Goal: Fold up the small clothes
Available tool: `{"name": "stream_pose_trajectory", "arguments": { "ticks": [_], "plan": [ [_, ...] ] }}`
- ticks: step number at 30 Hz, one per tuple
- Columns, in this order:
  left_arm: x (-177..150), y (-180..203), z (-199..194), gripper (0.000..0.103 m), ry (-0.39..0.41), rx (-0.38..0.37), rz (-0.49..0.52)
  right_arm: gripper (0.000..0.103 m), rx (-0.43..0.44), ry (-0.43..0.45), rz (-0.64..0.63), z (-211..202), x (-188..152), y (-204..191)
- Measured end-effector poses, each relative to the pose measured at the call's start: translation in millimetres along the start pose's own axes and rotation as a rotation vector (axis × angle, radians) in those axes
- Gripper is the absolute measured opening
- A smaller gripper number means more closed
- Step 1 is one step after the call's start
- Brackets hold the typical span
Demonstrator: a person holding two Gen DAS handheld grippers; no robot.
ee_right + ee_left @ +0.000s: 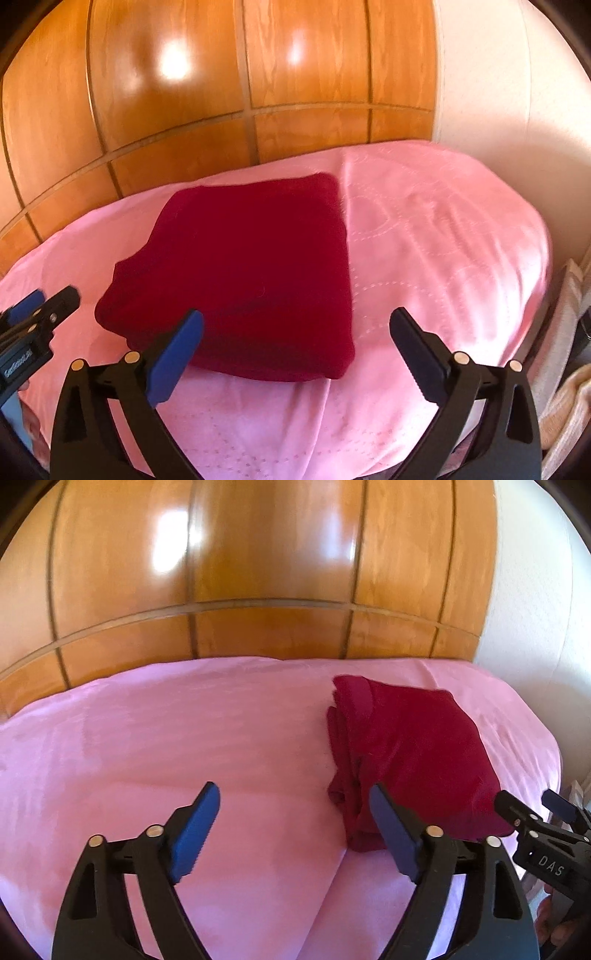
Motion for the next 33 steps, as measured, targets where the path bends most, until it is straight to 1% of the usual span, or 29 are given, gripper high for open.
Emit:
{"name": "stream_pose_trajectory", "arguments": {
  "ticks": [4,7,12,17,21,24,28,33],
  "plan": [
    [2.7,-3.3,-13.2,0.083,0.025,0.029,0.018,0.101,-0.024,0.023,0.008,-12.4,3.2,-4.3],
    [3.4,-3.0,-21.0,0.091,0.038,0.037,0.018,0.101,-0.063,0.062,-0.013,-22.4,4.9,-6.0],
    [3.0,-1.4,-26.4,0.091,0.041,0.033,0.02,0.101,-0.095,0.084,-0.044,-29.5,4.9,-6.3],
    [7.9,1.1,-32.5,0.091,0.061,0.026,0.024,0.101,-0.096,0.091,-0.025,-33.0,6.8,-3.6],
    [7.9,2.0,-33.5,0.093,0.066,0.029,0.026,0.101,-0.091,0.099,-0.018,-31.6,10.0,-2.5],
    [5.9,-0.1,-31.7,0.093,0.054,0.031,0.023,0.101,-0.088,0.098,-0.018,-29.7,11.8,-2.5],
    [7.2,-1.4,-32.9,0.093,0.06,0.023,0.013,0.101,-0.075,0.088,-0.018,-28.3,10.7,-6.5],
    [4.3,-2.1,-30.3,0.093,0.053,0.032,0.017,0.101,-0.068,0.087,-0.034,-26.6,8.3,-9.2]
  ]
}}
Point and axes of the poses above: each gripper's, at about its wrist camera, not at the fingertips, and z roughly the way its jaws point, y to its right, x to its top, the point moved 10 cm from there along z, roughly the way its jaws point, and after that the axes turned 14 degrees about y, right-handed, at the moved point
